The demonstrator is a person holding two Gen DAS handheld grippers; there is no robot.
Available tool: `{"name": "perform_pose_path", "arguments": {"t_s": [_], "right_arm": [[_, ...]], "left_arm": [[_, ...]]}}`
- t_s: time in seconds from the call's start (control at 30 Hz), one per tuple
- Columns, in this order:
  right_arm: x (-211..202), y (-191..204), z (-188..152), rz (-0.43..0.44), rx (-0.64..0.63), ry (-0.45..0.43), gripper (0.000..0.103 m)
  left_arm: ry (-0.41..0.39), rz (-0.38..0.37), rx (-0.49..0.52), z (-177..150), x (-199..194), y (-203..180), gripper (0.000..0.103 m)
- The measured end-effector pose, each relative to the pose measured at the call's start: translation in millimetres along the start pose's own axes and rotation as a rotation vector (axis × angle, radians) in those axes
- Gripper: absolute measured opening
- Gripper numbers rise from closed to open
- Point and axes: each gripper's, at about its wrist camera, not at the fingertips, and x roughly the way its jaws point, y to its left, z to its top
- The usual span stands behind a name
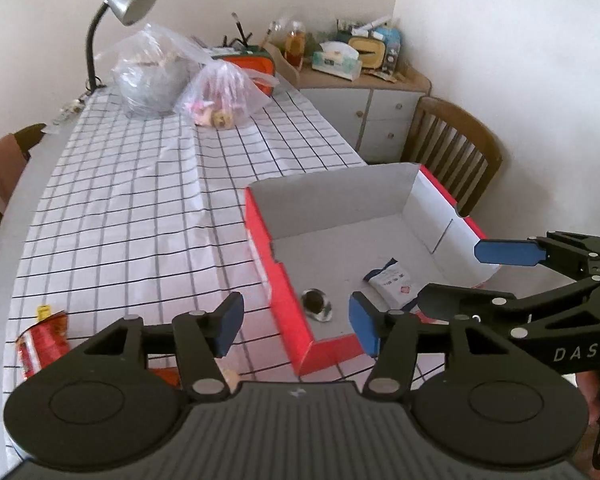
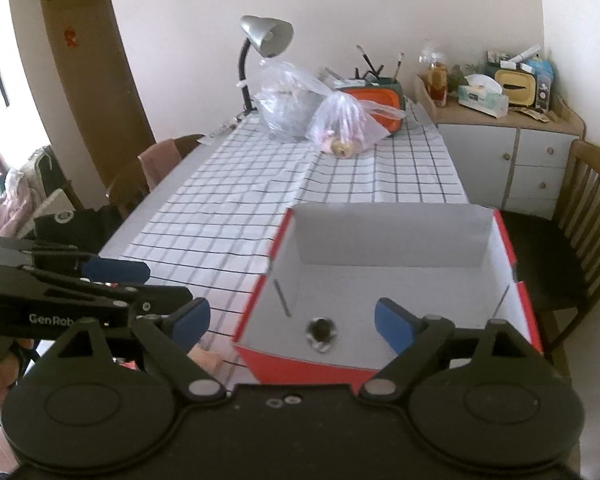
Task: Organize snacks
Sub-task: 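Lower the dark candy into the red box and open the left tool, then grasp the cream bag with the right tool while the left tool grasps the dark wrapper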
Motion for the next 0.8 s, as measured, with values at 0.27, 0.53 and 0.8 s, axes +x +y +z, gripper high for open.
{"name": "perform_pose_path", "arguments": {"t_s": [0.27, 0.53, 0.8], "right_arm": [[-1, 39, -12, 0.024, -0.018, -0.037, 0.102], [12, 78, -27, 0.029, -0.018, -0.029, 0.103], [34, 115, -47, 0.018, -0.033, 0.015, 0.103]], "left_arm": [[-0.057, 0.019, -0.019, -26, -30, 30, 0.069], [-0.068, 0.05, -0.086, -54, -44, 74, 0.079], [-0.028, 0.099, -0.191, -87, -53, 135, 0.079]]}}
